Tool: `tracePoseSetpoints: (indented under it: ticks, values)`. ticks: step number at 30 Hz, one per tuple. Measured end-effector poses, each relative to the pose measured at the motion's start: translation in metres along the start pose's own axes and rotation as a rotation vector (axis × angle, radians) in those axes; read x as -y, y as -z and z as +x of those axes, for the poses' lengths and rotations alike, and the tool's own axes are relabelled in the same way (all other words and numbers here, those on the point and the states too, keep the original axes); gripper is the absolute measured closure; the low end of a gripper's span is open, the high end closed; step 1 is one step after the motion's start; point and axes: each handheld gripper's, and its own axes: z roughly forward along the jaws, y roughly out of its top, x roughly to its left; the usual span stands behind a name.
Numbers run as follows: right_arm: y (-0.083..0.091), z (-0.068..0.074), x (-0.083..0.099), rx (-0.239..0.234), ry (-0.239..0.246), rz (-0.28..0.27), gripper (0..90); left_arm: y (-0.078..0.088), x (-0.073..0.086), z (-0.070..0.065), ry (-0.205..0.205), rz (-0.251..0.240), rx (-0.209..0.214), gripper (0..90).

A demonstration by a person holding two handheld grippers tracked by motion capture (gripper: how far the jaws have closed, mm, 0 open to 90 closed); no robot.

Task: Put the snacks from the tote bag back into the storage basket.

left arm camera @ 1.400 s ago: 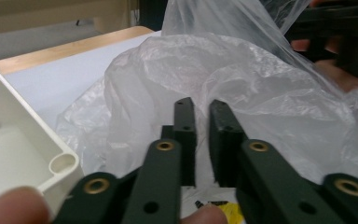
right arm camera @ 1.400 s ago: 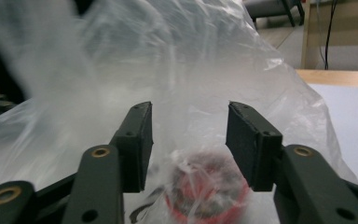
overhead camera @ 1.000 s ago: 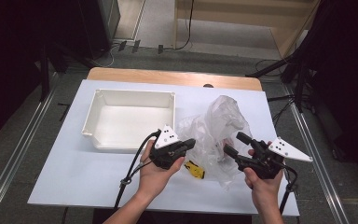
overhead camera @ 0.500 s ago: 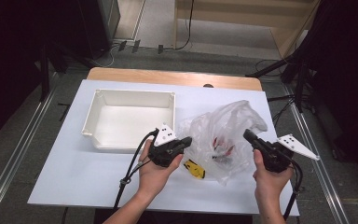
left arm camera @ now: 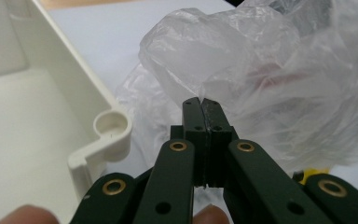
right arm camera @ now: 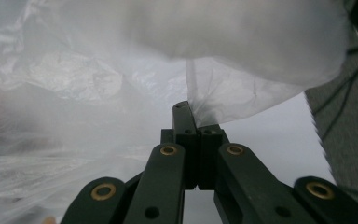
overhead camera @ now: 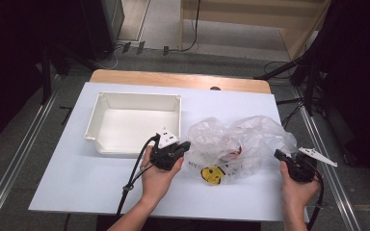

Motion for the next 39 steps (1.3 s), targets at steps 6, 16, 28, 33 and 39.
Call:
tracePoseSetpoints:
  ticks: [6,16,28,33,39]
  values:
    - [0.008,-0.007,-0.001,-0.055,0.003,-0.064,66.2,-0.006,0.010,-0.007,-0.037,0.036,0.003,90.0]
    - [0.059,0.011,-0.031,-0.172,0.077,-0.268,30.8,0.014,0.004,-0.020,-0.018,-0.111,0.048,38.2]
    - [0.101,0.041,-0.051,-0.105,0.174,-0.405,24.5,0.055,-0.020,-0.027,-0.017,-0.258,0.112,27.8]
    - [0.090,0.056,-0.051,-0.162,0.211,-0.344,24.2,0.050,-0.023,-0.041,-0.052,-0.240,0.169,22.5]
    - [0.061,0.081,-0.038,-0.224,0.292,-0.240,27.9,0.017,-0.018,-0.064,-0.146,-0.086,0.159,18.5]
